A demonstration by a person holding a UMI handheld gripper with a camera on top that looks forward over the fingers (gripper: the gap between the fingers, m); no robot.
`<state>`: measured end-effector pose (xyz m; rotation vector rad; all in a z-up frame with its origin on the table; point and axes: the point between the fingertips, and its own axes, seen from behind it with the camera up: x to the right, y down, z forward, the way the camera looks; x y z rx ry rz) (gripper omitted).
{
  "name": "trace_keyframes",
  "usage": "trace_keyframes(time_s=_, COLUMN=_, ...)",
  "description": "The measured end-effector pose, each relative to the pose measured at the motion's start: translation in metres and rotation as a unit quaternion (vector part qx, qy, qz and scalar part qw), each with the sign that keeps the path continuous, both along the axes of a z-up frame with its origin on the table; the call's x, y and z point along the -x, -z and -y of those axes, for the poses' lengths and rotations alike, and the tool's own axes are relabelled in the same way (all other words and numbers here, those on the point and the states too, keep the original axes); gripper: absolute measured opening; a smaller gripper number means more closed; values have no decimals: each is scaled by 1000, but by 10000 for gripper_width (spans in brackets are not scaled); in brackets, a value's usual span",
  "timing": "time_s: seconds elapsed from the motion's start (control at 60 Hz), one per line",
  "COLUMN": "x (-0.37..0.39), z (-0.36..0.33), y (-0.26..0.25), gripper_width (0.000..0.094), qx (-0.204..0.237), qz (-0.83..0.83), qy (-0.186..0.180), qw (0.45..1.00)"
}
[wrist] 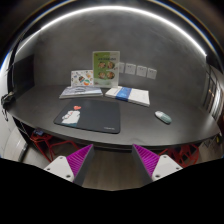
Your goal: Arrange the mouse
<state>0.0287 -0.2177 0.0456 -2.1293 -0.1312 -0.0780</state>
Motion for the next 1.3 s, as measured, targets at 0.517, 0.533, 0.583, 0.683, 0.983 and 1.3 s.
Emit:
trace_keyframes(time_s=0.517, x=-211, z=-104, y=36, gripper_width=827, qx=40, qz=4, qy=103, qw=994)
trace_keyframes(time_s=0.533, x=-218, z=-109, y=39, gripper_width=826, qx=43, qz=6, qy=102, qw=994)
trace_keyframes(time_s=0.583, x=-243, z=-125, y=45, gripper_width=825, qx=52, qz=15, qy=102, qw=993)
trace_keyframes(time_s=0.683, x=-274, z=-159, y=52, gripper_width=828, qx=56, qz=0, qy=94, qw=994)
trace_keyframes(time_s=0.983, x=-299, z=-236, y=55, gripper_width=829, qx=80, qz=-29, qy=47, qw=995)
trace_keyframes(time_s=1.3, x=-324, z=-283, y=56, gripper_width=600, qx=79, qz=-61, qy=77, qw=992)
